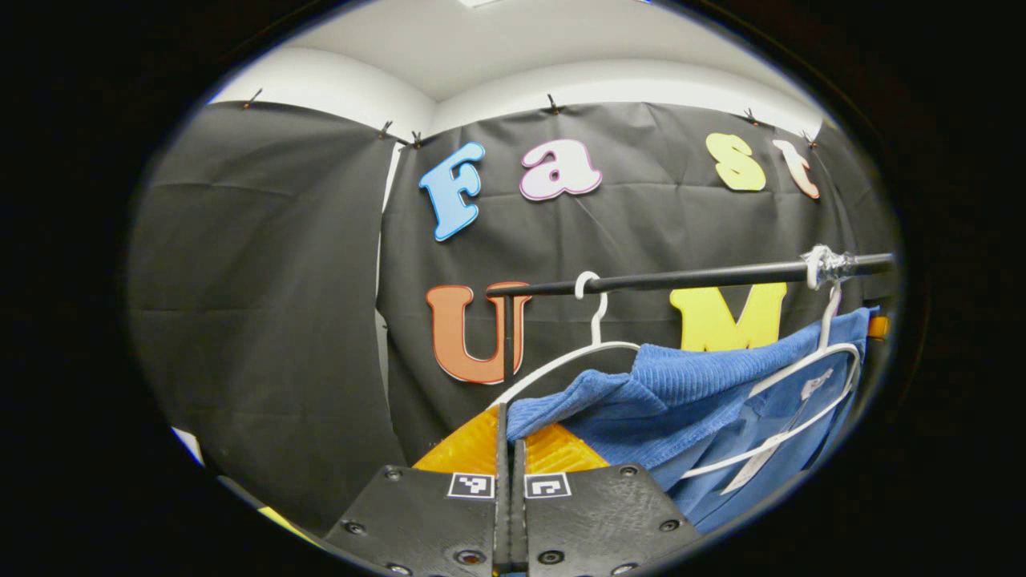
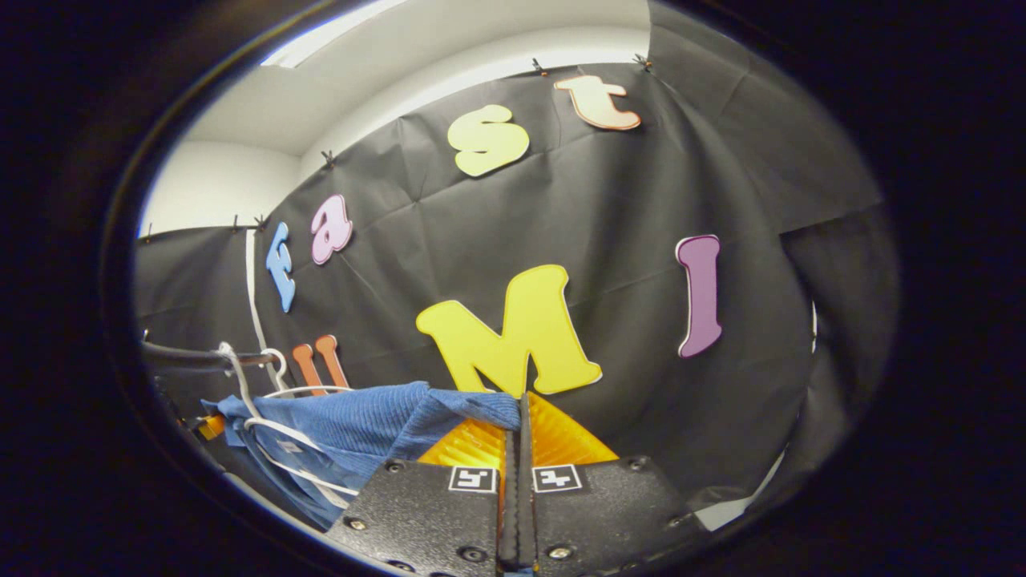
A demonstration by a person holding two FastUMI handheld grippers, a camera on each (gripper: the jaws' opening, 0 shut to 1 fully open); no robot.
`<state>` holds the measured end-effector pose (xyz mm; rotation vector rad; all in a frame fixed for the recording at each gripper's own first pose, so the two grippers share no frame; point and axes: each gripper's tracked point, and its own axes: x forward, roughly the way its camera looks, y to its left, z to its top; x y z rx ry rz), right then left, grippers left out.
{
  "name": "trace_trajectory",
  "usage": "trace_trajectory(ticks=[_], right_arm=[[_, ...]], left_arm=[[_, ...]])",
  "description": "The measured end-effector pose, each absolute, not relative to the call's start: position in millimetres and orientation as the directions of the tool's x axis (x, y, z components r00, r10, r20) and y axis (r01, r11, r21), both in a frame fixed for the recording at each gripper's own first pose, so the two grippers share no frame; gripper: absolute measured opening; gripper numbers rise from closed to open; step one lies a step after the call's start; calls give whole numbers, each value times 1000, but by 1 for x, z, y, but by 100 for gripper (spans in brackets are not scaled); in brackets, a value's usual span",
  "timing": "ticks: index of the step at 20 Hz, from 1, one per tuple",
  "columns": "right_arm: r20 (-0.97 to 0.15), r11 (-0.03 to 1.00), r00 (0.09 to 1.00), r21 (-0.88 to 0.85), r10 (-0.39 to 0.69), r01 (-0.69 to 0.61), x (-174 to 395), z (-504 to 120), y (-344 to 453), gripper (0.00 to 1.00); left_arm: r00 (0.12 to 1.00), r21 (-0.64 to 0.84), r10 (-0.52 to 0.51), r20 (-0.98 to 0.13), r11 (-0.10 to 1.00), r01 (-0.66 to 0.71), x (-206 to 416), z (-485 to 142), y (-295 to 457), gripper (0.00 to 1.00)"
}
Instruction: Grasp the clothes on the hanger with both hands and then place them into the laundry hamper below.
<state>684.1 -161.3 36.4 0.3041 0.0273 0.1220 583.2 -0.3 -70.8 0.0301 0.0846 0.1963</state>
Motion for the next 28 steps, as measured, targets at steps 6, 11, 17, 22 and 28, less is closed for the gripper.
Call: trace_trajectory(ticks=[6,11,17,22,28], right_arm=[[-46,959,995,274,88,-72,704,27,-157,4],[-71,968,994,244,84,-65,712,12,-153,4],[-124,975,988,210,95,-67,711,-19,-146,4],[-183,976,977,203,114,-76,703,-56,-140,4],[-244,969,961,236,133,-74,689,-101,-133,4]], left_arm=[[975,-58,180,-131,980,-188,598,-72,11,4],[972,-49,172,-161,982,-182,601,-92,13,0],[962,-19,175,-210,983,-183,595,-121,16,4],[950,25,188,-251,982,-187,582,-152,16,0],[939,18,183,-292,982,-186,560,-192,6,0]])
